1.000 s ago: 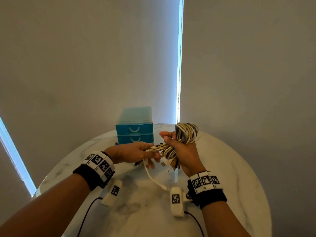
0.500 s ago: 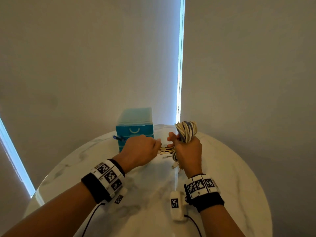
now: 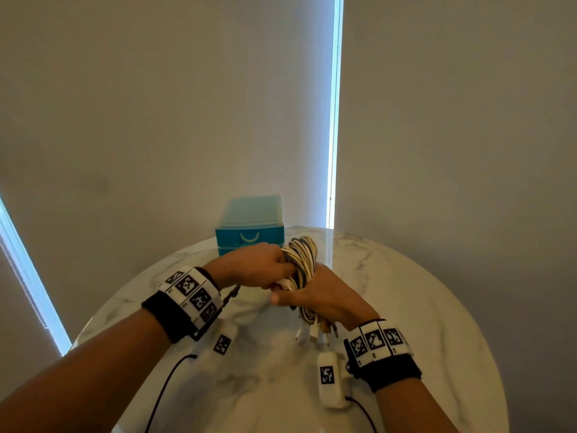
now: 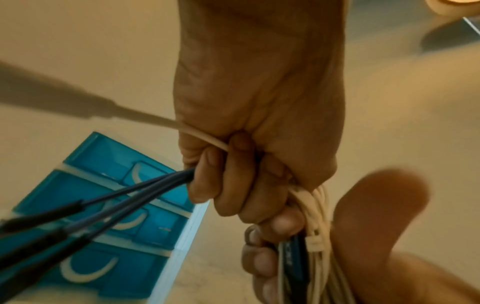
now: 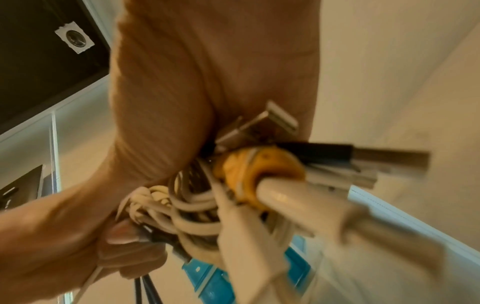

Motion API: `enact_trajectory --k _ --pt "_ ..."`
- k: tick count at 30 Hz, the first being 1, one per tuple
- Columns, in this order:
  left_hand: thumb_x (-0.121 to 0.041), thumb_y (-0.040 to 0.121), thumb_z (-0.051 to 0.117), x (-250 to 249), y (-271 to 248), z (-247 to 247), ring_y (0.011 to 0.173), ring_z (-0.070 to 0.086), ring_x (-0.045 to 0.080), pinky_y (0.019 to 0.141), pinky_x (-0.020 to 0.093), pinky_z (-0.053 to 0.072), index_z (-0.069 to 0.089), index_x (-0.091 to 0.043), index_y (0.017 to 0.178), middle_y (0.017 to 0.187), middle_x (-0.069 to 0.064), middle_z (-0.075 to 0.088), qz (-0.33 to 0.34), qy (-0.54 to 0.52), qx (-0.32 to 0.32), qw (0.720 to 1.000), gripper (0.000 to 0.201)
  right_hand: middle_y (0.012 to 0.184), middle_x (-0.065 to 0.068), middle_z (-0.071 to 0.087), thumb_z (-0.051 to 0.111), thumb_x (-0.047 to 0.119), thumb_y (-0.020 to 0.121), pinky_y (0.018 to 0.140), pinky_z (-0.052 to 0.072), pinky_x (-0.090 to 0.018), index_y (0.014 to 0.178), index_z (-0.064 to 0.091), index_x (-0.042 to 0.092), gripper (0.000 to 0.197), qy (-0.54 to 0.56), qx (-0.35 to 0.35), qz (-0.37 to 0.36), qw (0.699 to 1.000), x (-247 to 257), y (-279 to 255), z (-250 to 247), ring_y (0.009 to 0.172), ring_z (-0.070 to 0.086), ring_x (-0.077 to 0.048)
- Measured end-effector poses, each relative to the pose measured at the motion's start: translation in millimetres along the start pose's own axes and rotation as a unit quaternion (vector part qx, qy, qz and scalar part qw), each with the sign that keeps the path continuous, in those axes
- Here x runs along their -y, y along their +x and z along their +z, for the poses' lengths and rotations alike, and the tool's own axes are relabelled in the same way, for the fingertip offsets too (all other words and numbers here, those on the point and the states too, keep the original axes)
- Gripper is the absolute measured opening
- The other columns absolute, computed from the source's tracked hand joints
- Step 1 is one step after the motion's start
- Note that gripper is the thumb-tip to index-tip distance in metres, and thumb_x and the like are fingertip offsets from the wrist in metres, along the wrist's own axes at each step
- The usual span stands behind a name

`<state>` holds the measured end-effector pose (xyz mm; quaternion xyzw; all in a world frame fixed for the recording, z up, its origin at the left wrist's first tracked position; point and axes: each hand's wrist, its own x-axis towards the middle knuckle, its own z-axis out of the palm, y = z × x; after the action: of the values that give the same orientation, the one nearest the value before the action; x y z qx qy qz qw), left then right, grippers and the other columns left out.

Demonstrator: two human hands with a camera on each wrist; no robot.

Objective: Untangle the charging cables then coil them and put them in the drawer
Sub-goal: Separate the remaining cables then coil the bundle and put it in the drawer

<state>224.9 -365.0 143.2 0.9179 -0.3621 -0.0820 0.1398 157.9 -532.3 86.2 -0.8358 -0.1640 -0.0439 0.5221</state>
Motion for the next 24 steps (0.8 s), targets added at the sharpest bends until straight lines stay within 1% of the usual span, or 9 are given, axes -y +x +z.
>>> enact_trajectory --k 2,7,12,14,16,18,19,22,24 --pt "-0.036 0.112 0.045 -5 -2 -1 0.067 0.060 0.011 0.071 0.028 0.051 0.070 -0.025 0.086 0.075 -0.006 0.069 -0.019 -0.061 0.017 0.998 0.038 0.085 0.018 0.079 0.097 0.030 0.077 0.069 0.054 -0.011 0.107 0.075 0.030 0.037 -0.010 -0.007 0.018 1.000 -3 1 1 0.081 0.075 0.004" --pt "-0.023 0.112 0.044 -6 -2 -6 0.059 0.051 0.014 0.053 0.022 0.040 0.072 -0.007 0.095 0.074 0.005 0.063 -0.069 -0.180 0.087 0.977 0.035 0.075 0.010 0.074 0.092 0.027 0.078 0.062 0.054 -0.014 0.093 0.069 0.034 0.028 -0.080 -0.089 0.082 0.989 -14 6 2 0.065 0.073 -0.001" --pt "-0.033 0.116 0.032 -10 -12 -20 0.076 0.060 0.021 0.070 0.022 0.050 0.071 -0.004 0.108 0.091 0.010 0.073 -0.045 -0.193 0.023 0.980 0.049 0.068 -0.003 0.076 0.079 0.020 0.080 0.067 0.060 -0.030 0.081 0.076 0.021 0.003 -0.054 -0.119 0.110 0.985 -23 -1 -7 0.061 0.071 -0.011" --pt "-0.047 0.115 0.033 -14 -16 -18 0.086 0.062 0.017 0.087 0.032 0.052 0.064 -0.018 0.108 0.099 0.004 0.070 -0.023 -0.113 -0.018 0.993 0.043 0.072 -0.011 0.076 0.075 0.013 0.080 0.065 0.058 -0.030 0.082 0.078 0.011 0.003 -0.007 -0.144 0.136 0.980 -22 1 -8 0.064 0.070 -0.016" --pt "-0.051 0.115 0.030 -17 -13 -8 0.090 0.062 0.018 0.091 0.039 0.051 0.052 -0.024 0.107 0.100 0.002 0.065 -0.016 -0.051 -0.060 0.997 0.036 0.084 -0.014 0.077 0.073 0.010 0.086 0.067 0.058 -0.030 0.091 0.078 0.008 0.007 0.104 -0.077 0.160 0.979 -17 2 -5 0.073 0.074 -0.019" --pt "-0.046 0.116 0.025 -21 -7 5 0.087 0.062 0.018 0.084 0.038 0.049 0.047 -0.019 0.114 0.096 0.003 0.064 -0.024 -0.063 -0.099 0.993 0.035 0.108 -0.014 0.079 0.074 0.018 0.092 0.078 0.063 -0.037 0.113 0.075 0.008 0.023 0.167 -0.017 0.139 0.976 -17 9 2 0.089 0.079 -0.023" --pt "-0.043 0.117 0.024 -24 -3 10 0.086 0.062 0.018 0.081 0.037 0.048 0.045 -0.015 0.120 0.095 0.004 0.064 -0.030 -0.084 -0.113 0.990 0.035 0.105 -0.012 0.080 0.076 0.018 0.090 0.078 0.062 -0.039 0.113 0.075 0.008 0.025 0.169 -0.015 0.173 0.970 -14 13 5 0.085 0.080 -0.023" --pt "-0.042 0.118 0.022 -36 5 20 0.085 0.065 0.016 0.075 0.033 0.051 0.040 -0.008 0.137 0.099 0.009 0.068 -0.047 -0.154 -0.137 0.977 0.043 0.063 -0.002 0.076 0.076 0.011 0.095 0.059 0.058 -0.038 0.089 0.073 0.007 0.008 0.115 -0.122 0.233 0.958 -9 14 5 0.049 0.072 -0.016" --pt "-0.056 0.114 0.018 -40 8 19 0.083 0.065 0.010 0.073 0.025 0.051 0.040 -0.010 0.140 0.094 0.004 0.068 -0.055 -0.206 -0.109 0.971 0.057 0.060 -0.001 0.074 0.074 0.014 0.096 0.059 0.062 -0.044 0.086 0.073 0.006 0.014 0.093 -0.142 0.229 0.959 -15 11 4 0.048 0.070 -0.015"
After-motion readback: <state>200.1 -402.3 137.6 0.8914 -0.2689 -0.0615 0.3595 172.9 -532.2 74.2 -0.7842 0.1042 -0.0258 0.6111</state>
